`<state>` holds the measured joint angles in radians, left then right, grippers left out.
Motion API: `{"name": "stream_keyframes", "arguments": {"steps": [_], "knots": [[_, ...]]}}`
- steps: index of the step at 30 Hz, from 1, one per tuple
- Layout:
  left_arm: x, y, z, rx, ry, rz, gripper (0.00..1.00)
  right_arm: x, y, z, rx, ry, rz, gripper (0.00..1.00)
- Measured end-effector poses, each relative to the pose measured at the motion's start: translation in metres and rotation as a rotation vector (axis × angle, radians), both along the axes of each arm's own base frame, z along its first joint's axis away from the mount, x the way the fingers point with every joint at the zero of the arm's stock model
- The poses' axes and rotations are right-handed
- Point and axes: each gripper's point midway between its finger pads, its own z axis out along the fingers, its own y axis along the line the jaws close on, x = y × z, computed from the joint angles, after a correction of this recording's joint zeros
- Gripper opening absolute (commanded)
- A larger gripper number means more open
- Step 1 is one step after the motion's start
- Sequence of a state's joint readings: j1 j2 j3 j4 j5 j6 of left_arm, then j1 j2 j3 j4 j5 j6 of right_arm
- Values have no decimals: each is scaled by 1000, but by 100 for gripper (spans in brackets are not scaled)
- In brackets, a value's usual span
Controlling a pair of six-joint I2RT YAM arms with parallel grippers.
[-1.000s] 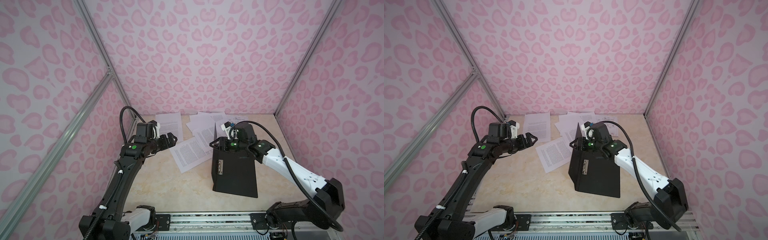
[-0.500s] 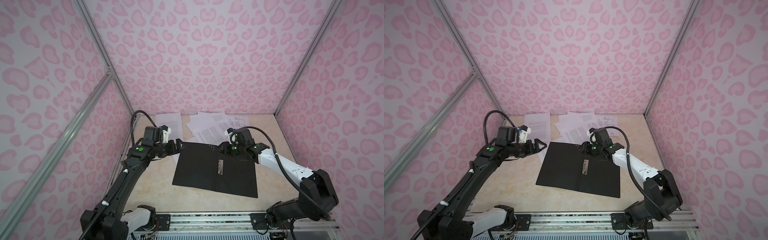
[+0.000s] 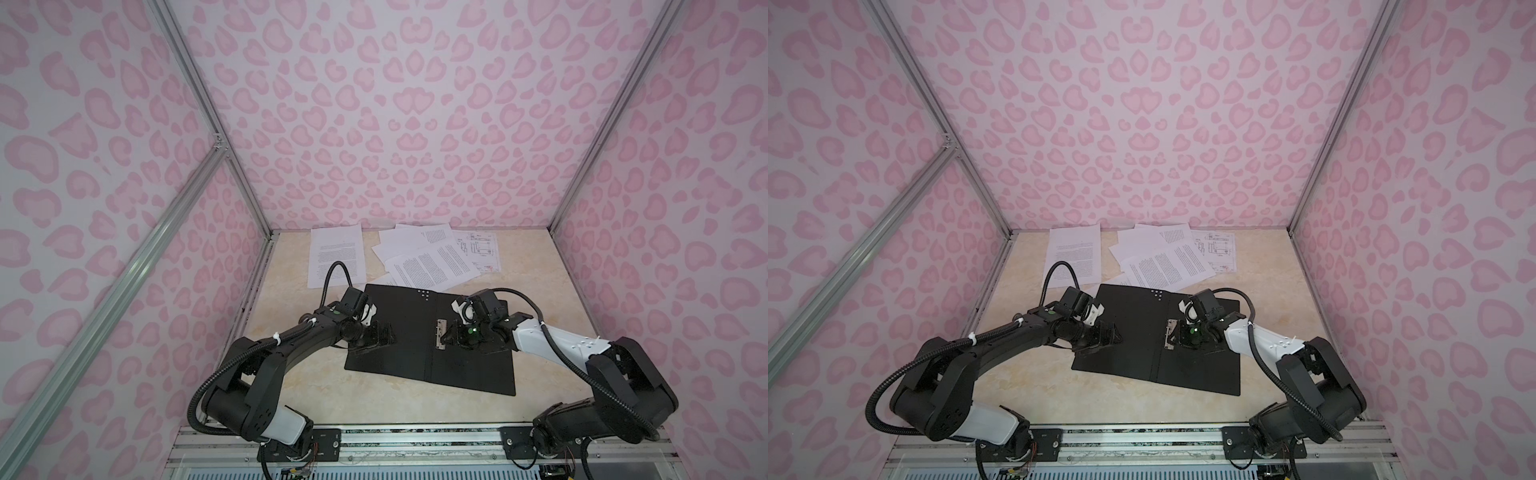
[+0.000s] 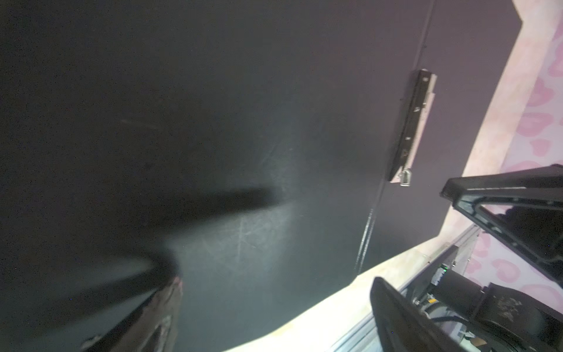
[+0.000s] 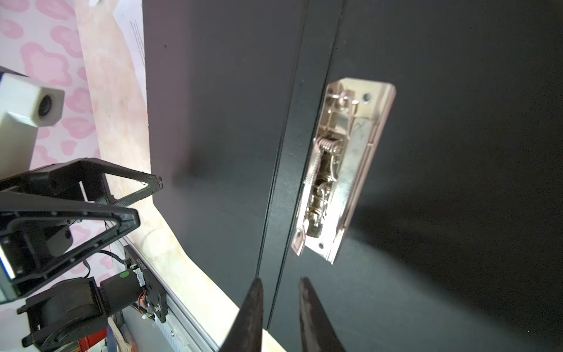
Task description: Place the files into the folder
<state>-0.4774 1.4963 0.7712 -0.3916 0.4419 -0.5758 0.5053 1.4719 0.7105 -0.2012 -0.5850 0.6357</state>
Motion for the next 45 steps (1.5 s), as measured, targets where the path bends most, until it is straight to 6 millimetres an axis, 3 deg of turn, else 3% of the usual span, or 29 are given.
{"name": "stream_keyframes", "arguments": {"steps": [8,24,34,42,45], "knots": [[-1,-3,-13,-33,-6,12,96,-3,6,-17,-6,41,20,22],[2,-6,-12,-79,-71,17,95,4,4,-28,-37,50,0,14],[2,-5,-13,-84,-78,31,94,9,4,-31,-45,56,-25,15],[3,-4,-12,-82,-91,40,94,11,4,-32,-46,71,-48,0],[4,-2,-12,-76,-95,53,94,11,4,-33,-42,69,-50,0]]}}
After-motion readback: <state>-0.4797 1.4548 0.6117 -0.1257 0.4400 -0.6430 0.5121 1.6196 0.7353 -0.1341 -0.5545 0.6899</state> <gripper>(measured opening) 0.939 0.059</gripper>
